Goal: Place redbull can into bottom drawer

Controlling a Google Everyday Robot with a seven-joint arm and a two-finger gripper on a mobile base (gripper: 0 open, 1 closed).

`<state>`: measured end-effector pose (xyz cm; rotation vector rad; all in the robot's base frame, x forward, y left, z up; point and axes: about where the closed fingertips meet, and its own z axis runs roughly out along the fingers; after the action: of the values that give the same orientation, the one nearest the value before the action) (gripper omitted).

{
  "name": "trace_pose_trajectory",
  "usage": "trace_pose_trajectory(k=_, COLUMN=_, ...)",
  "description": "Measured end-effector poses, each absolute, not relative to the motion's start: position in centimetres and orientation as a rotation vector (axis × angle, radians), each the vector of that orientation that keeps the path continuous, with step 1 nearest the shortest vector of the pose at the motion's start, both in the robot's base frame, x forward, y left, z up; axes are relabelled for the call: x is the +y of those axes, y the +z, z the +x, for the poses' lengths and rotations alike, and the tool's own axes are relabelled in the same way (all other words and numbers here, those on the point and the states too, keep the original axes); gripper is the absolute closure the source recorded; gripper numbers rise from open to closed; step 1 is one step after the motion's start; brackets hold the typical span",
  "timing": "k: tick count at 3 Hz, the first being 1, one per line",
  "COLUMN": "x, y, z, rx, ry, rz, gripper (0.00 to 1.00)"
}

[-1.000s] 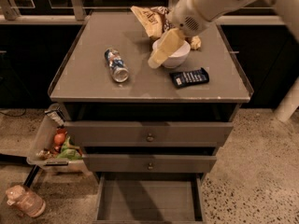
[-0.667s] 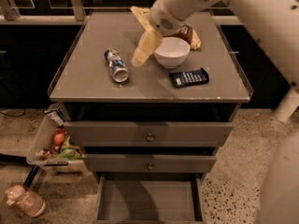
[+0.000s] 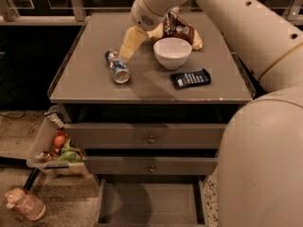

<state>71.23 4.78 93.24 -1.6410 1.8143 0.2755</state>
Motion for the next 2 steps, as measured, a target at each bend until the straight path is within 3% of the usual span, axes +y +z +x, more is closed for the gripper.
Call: trace_pose_trajectory(k=2, x=5.3, y=91.2, z=70.7, rx=1.879, ry=0.422, rz=-1.514, gripper=0.0)
